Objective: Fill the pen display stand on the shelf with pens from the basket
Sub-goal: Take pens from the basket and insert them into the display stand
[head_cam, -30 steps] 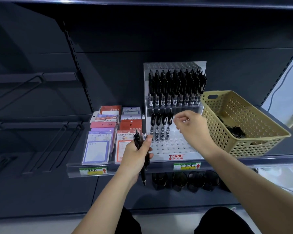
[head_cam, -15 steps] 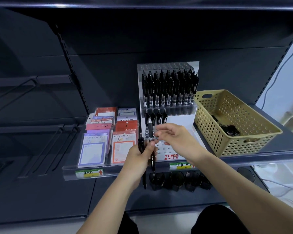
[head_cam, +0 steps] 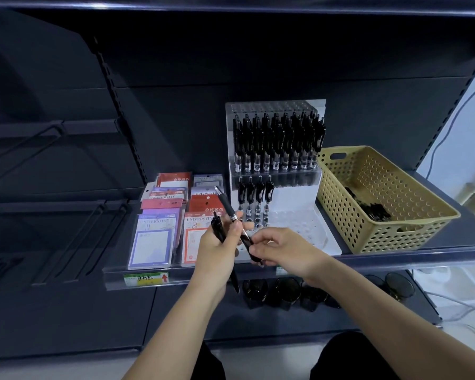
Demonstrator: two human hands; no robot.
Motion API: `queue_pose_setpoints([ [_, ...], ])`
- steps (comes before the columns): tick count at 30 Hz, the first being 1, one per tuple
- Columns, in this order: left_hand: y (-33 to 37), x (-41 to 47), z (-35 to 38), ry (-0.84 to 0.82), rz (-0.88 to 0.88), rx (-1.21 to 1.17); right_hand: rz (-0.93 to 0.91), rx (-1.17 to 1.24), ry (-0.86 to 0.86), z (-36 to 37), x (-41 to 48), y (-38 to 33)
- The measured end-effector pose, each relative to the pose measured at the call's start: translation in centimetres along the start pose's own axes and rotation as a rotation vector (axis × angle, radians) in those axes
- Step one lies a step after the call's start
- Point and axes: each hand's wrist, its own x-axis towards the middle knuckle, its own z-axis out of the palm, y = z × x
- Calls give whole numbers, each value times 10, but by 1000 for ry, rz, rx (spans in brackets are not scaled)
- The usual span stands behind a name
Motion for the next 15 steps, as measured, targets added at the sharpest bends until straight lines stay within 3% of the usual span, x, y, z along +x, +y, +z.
queue_pose_setpoints([
  [4, 4, 2, -7, 87, 23, -39, 50, 61, 11, -8, -5, -1],
  [8, 12, 5, -13, 111, 13, -57, 72, -34, 89, -32, -13, -4],
  [15, 5, 0, -10, 33, 66, 264, 13, -163, 158, -63, -27, -20],
])
